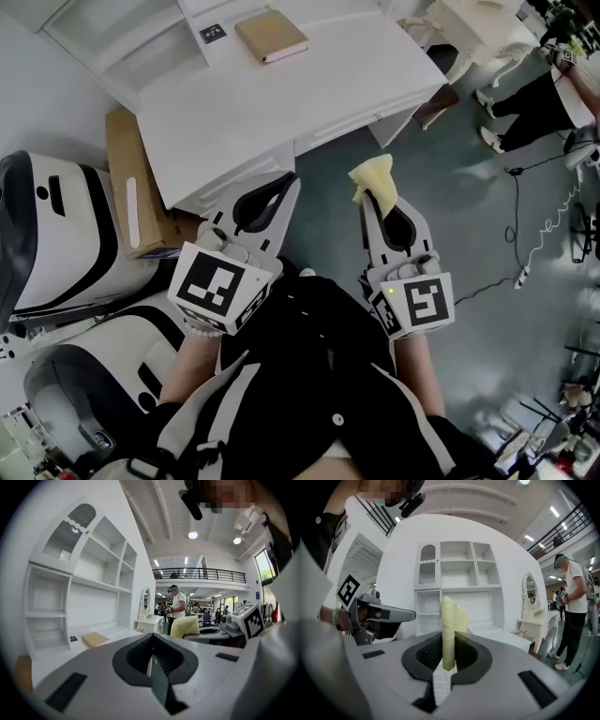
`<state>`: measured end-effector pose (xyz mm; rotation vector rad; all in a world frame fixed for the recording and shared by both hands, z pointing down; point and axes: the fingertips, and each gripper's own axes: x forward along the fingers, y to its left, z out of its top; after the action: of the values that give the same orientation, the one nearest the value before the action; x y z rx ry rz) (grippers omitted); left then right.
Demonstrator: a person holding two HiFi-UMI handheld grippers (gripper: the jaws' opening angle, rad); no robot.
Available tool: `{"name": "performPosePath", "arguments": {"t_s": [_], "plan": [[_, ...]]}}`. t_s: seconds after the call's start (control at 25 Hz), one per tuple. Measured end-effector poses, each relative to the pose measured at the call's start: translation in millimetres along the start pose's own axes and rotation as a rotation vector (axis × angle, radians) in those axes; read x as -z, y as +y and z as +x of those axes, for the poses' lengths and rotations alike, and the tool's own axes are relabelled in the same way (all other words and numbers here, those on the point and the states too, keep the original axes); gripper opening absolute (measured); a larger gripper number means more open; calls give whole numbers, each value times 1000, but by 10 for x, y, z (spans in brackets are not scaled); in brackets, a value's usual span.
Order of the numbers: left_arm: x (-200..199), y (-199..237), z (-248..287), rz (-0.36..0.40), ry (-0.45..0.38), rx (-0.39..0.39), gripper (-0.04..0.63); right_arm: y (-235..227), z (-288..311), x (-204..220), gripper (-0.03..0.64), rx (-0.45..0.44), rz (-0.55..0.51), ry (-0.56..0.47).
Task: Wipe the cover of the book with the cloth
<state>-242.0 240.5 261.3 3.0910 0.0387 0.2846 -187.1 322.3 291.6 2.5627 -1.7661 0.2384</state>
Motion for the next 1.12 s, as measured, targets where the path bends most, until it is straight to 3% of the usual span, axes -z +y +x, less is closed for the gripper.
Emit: {"name": "performPosePath", "arguments": {"t_s": [0.68, 1.12], "plan": [[15, -133, 152, 10, -1, 1, 2, -240, -105, 127, 35, 30, 11, 2], [-11, 104, 777, -16, -1, 51, 2, -644, 278, 107, 35, 57, 8, 19]]}}
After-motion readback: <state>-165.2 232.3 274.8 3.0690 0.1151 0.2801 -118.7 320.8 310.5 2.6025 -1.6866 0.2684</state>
